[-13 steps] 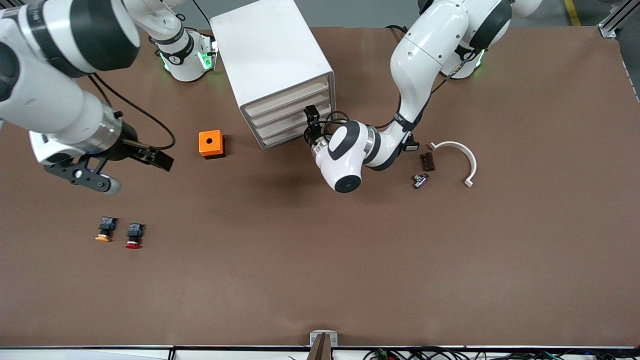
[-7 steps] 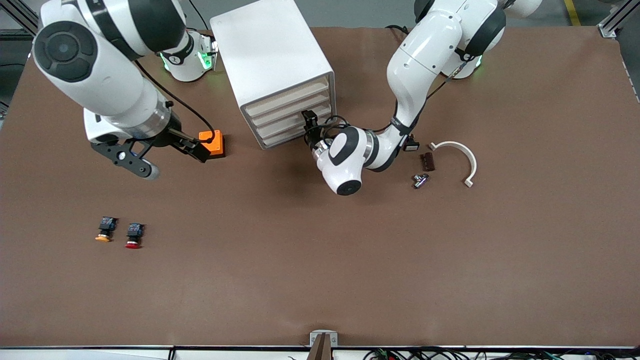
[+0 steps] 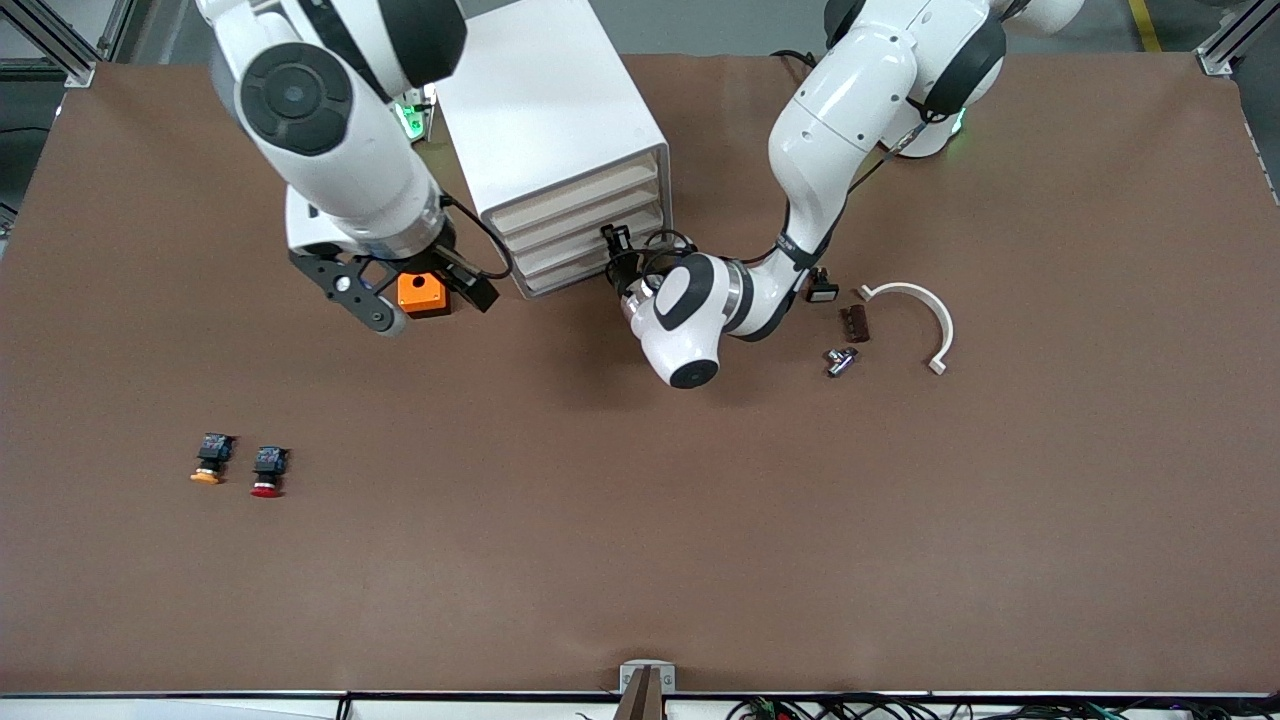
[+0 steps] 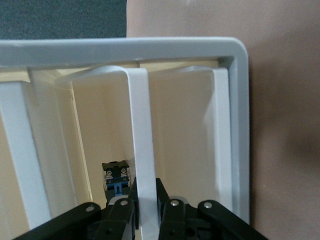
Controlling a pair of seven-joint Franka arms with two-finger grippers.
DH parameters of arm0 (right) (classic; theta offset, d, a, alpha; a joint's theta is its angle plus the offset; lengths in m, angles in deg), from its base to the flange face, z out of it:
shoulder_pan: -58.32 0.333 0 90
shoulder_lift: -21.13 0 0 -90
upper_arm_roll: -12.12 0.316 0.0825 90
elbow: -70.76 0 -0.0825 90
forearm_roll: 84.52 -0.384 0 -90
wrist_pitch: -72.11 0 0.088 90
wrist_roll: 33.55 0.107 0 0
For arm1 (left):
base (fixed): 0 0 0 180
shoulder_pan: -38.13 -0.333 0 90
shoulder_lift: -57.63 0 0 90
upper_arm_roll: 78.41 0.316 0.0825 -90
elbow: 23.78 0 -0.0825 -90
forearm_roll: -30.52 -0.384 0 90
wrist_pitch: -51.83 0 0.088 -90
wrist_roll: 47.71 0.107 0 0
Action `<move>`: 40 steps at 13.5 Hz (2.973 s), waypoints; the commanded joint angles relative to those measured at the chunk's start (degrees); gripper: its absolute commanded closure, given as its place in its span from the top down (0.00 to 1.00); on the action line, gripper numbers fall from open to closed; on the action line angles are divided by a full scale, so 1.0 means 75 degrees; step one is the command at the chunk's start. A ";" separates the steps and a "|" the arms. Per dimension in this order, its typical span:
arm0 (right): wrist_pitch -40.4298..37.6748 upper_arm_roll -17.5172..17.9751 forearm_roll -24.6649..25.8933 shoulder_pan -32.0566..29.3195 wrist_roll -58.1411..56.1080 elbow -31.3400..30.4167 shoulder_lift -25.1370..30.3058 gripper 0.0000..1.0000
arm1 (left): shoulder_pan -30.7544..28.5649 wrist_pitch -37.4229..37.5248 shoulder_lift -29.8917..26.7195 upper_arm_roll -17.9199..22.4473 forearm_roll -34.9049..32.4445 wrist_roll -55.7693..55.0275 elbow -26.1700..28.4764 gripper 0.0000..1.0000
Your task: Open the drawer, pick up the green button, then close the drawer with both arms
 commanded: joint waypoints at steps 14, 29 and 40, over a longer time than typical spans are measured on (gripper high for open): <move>0.1909 -0.0064 -0.0248 0.1542 0.3048 -0.0644 -0.1310 1.00 | -0.1632 -0.0443 0.0007 0.0281 -0.0088 0.1196 -0.0645 1.00; 0.2603 -0.0064 -0.0271 0.2492 0.4395 -0.1572 -0.2118 1.00 | -0.1854 -0.0010 -0.1962 0.2297 -0.4480 0.4837 -0.0680 1.00; 0.2802 -0.0052 -0.0271 0.2551 0.4407 -0.1655 -0.2400 1.00 | -0.2065 -0.0303 -0.2970 0.2449 -0.5513 0.8550 -0.0598 1.00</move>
